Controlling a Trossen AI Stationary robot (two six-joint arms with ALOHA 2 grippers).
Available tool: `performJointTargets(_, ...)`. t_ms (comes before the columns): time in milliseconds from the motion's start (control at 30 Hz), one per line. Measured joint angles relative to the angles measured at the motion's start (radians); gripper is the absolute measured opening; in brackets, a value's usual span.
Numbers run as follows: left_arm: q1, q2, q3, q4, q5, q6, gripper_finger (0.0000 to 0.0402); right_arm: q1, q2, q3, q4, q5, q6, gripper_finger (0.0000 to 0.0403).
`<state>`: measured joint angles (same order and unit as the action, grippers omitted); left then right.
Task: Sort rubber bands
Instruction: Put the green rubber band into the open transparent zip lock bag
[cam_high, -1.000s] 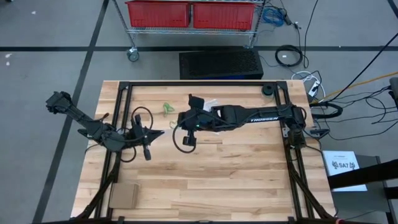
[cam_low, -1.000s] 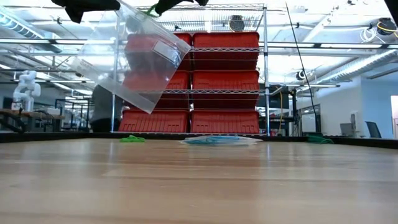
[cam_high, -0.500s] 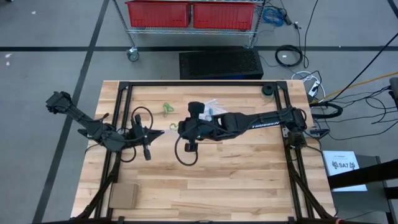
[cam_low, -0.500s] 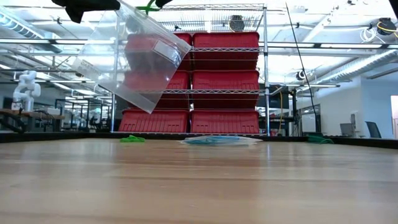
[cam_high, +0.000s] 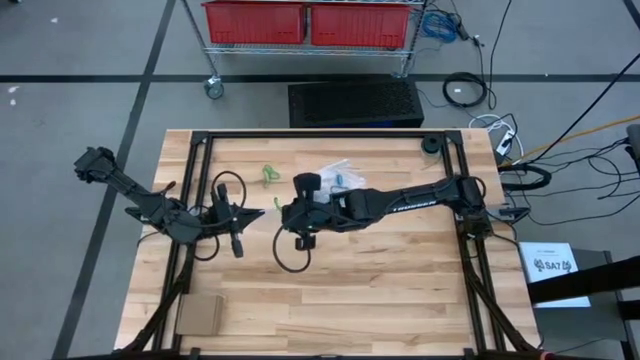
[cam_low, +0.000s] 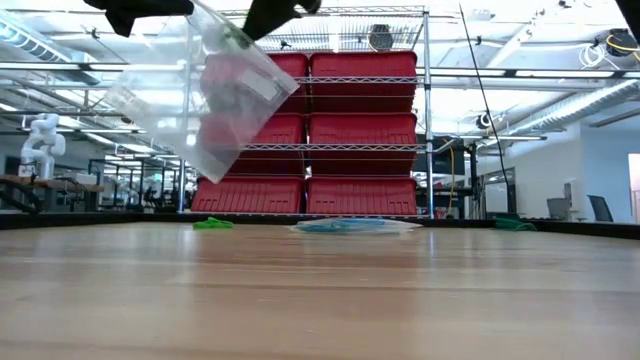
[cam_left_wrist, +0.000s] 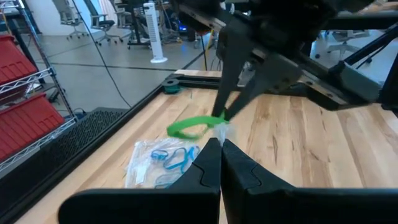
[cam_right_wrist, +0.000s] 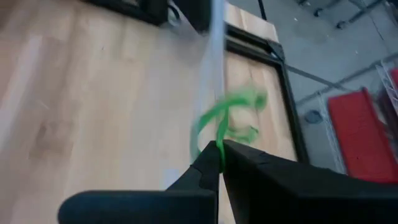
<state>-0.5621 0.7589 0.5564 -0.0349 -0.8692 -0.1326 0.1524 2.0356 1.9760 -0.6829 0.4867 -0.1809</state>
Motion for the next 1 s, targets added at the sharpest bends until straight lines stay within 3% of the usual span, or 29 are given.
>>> performJointTargets(333,0.002,0.0,0.0,0.0,-0.005,0.0,0.0,-0.017,0.025,0.001,0.013,-0.182,0.001,0.0002)
performJointTargets(600,0.031,0.002,0.0,-0.034,-0.006,-0.022,0.0,-0.007,0.016,0.041,-0.002,-0.179,-0.004,0.0036)
performJointTargets(867,0.051,0.018,0.0,-0.034,0.026,-0.039,0.0,-0.025,0.024,0.043,0.011,-0.228,-0.003,0.0004)
performJointTargets(1000,0.053,0.018,0.0,-0.03,0.05,-0.039,0.0,-0.043,0.022,0.043,0.008,-0.223,0.009,0.0006)
